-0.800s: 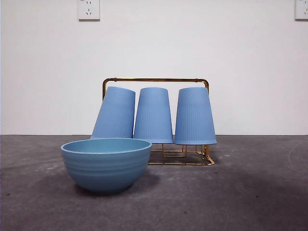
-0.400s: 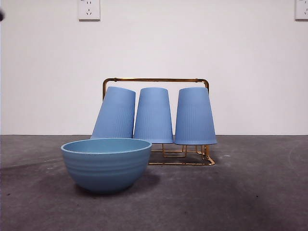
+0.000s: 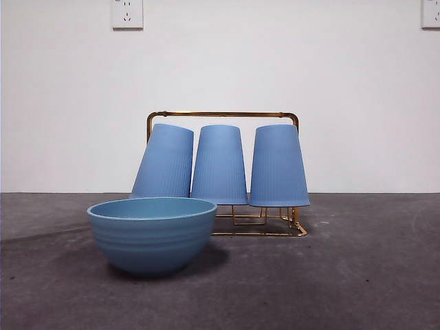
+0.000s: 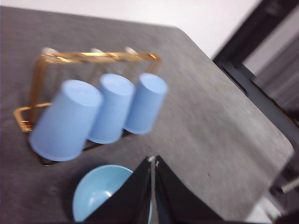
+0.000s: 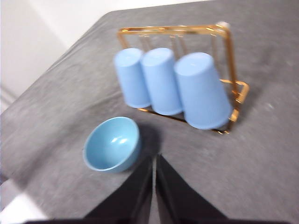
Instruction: Right arm lift cup from the cupboard, then place it on the right of the bowl
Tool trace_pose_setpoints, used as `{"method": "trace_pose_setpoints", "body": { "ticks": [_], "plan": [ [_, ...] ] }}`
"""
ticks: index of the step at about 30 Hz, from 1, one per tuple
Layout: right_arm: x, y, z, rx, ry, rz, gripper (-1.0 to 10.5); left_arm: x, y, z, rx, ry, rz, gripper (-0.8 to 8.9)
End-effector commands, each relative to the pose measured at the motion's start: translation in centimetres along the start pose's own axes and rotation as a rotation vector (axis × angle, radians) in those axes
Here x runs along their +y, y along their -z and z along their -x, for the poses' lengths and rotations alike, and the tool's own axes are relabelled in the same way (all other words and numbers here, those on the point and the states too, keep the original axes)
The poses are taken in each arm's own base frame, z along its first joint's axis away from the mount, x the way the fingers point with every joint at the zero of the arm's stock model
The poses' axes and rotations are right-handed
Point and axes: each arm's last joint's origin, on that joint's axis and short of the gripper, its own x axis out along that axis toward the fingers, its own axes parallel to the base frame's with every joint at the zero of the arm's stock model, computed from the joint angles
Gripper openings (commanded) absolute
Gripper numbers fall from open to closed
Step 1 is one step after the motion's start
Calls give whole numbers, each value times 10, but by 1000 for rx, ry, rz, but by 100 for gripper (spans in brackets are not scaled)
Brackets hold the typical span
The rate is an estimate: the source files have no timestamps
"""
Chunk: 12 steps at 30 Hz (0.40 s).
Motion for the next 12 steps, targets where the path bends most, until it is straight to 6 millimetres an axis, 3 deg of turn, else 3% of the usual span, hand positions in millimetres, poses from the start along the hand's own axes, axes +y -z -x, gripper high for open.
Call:
{"method": "trace_pose_setpoints", "body": {
  "ticks": [1, 8, 10, 12],
  "plan": [
    [5, -5, 1, -7, -34, 93, 13, -3, -4, -2, 12, 36, -71, 13],
    [6, -5, 1, -6, -36, 92, 29, -3, -3, -4, 19, 38, -91, 36],
    [6, -5, 1, -5, -35, 81, 134, -3, -3, -4, 20, 38, -91, 78],
    [6, -5, 1, -5, -35, 67, 272, -3, -3, -4, 21, 37, -89, 193]
  ]
}}
